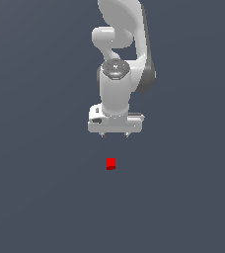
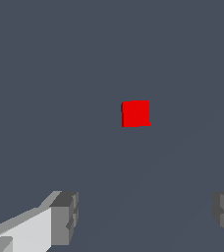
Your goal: Pick up the red cube and move it to a goal position.
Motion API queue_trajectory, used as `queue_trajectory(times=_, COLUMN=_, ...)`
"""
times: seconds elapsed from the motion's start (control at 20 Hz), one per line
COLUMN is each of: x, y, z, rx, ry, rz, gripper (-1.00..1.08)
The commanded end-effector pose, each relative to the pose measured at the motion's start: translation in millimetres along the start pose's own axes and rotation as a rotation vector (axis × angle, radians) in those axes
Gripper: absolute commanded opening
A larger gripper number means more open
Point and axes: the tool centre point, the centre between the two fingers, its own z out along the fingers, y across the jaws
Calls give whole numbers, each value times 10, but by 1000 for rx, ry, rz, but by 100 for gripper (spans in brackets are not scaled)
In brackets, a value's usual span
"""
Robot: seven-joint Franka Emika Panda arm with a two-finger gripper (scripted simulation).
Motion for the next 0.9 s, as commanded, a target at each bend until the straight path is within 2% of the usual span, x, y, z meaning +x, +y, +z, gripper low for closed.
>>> queue_trajectory(times=0.0, x=0, y=0, z=0, rx=0, ry=0, rz=0, gripper=100)
queue_trajectory(times=0.4, x=63, y=20, z=157, rx=-1, ry=0, rz=-6, gripper=100)
queue_trajectory(times=0.85, x=280, y=86, z=682, rx=-3, ry=2, rz=-24, gripper=100)
